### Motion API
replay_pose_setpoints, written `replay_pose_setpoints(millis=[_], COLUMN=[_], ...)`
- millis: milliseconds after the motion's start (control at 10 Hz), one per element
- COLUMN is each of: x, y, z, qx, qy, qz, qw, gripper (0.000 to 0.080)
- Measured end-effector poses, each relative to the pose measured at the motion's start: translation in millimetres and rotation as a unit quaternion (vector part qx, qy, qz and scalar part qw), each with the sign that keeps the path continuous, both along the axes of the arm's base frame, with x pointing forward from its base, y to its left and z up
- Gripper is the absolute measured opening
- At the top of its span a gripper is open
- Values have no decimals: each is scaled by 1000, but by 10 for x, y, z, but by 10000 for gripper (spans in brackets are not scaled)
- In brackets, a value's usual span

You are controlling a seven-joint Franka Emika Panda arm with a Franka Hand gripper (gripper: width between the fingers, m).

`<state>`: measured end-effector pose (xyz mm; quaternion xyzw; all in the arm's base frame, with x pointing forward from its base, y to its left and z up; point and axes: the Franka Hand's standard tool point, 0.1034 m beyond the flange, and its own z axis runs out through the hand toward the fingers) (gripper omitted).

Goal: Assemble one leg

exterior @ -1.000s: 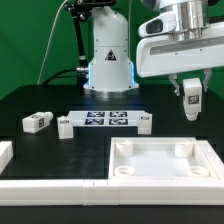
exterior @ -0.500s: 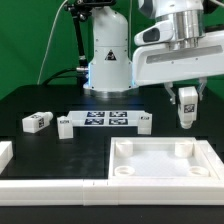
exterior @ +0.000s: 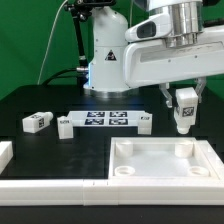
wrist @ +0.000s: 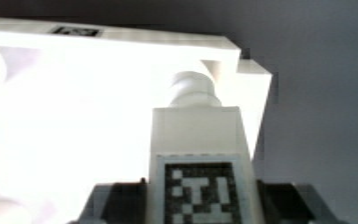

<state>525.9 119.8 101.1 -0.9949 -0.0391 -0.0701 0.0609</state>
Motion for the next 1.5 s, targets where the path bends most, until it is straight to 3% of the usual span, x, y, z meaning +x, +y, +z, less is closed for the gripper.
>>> replay_pose_setpoints(millis=[500,1200,1400,1500], x=[45,761,1009,998], y=[-34,-83,-97,-104], z=[-15,-26,42,20], qx=[0,6,9,7], qy=[-1,-22,-31,-47], qz=[0,18,31,28], qw=[1000,1000,999,998], gripper=[291,291,291,291])
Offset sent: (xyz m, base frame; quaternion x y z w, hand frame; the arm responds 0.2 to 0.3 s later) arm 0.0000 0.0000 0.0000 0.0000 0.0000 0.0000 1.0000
